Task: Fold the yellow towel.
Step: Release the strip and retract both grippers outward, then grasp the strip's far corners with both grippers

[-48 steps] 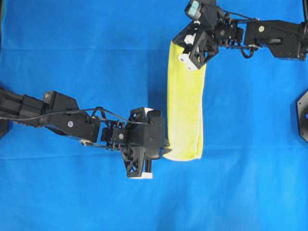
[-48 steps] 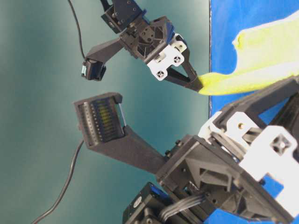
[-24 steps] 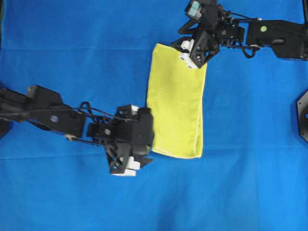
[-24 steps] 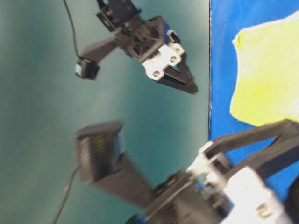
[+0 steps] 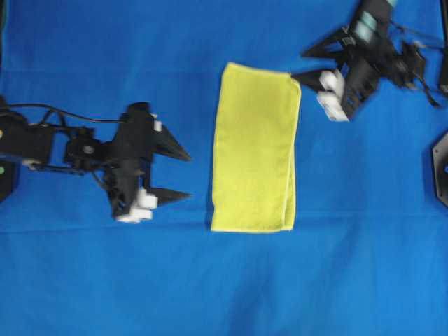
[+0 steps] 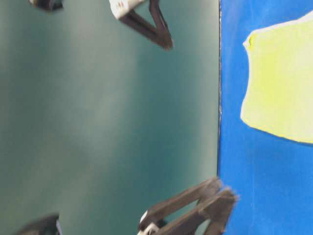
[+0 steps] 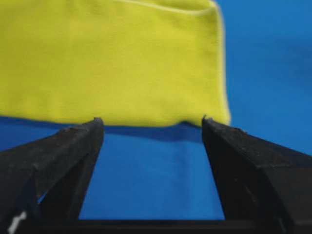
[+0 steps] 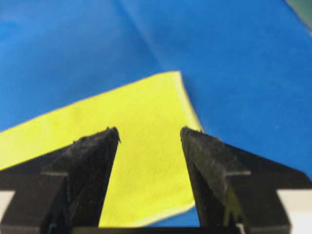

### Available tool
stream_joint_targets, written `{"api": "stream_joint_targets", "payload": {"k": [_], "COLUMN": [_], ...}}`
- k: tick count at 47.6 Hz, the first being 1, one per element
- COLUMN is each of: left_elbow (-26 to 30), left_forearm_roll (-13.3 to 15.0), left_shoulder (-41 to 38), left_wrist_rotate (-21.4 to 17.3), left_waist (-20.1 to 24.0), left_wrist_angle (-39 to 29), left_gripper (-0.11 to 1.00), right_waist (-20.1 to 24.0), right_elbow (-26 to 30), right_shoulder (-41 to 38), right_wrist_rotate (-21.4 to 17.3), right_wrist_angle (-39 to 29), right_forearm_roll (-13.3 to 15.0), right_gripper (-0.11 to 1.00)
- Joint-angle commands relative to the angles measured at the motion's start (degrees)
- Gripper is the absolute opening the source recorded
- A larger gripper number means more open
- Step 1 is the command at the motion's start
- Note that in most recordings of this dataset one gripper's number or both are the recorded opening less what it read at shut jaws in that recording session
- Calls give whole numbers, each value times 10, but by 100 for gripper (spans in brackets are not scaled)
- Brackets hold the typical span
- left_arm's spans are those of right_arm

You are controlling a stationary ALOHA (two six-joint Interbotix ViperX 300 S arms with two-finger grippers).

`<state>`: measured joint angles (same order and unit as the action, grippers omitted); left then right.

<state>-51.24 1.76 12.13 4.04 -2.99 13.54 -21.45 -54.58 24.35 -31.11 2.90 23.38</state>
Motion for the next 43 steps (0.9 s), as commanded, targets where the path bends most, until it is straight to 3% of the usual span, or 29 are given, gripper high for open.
{"api": "stream_joint_targets", "payload": {"k": [1, 18, 24, 43], "left_elbow": [-27, -156, -193, -198], "left_forearm_roll": [-2, -2, -1, -1], "left_shoulder": [44, 207, 261, 262], "left_wrist_rotate": [-11, -27, -26, -24], "left_waist": [15, 57, 67, 69], "left_wrist_angle": [40, 72, 77, 82], "left_gripper": [77, 75, 74, 74], "right_waist": [11, 17, 17, 17], "right_elbow": [-18, -135, -166, -168], "right_shoulder": [48, 222, 250, 238], "right_wrist_rotate": [0, 0, -1, -1], "right_wrist_angle": [7, 4, 7, 10], "right_forearm_roll": [-2, -1, -5, -10], "right_gripper": [59, 59, 59, 59]}}
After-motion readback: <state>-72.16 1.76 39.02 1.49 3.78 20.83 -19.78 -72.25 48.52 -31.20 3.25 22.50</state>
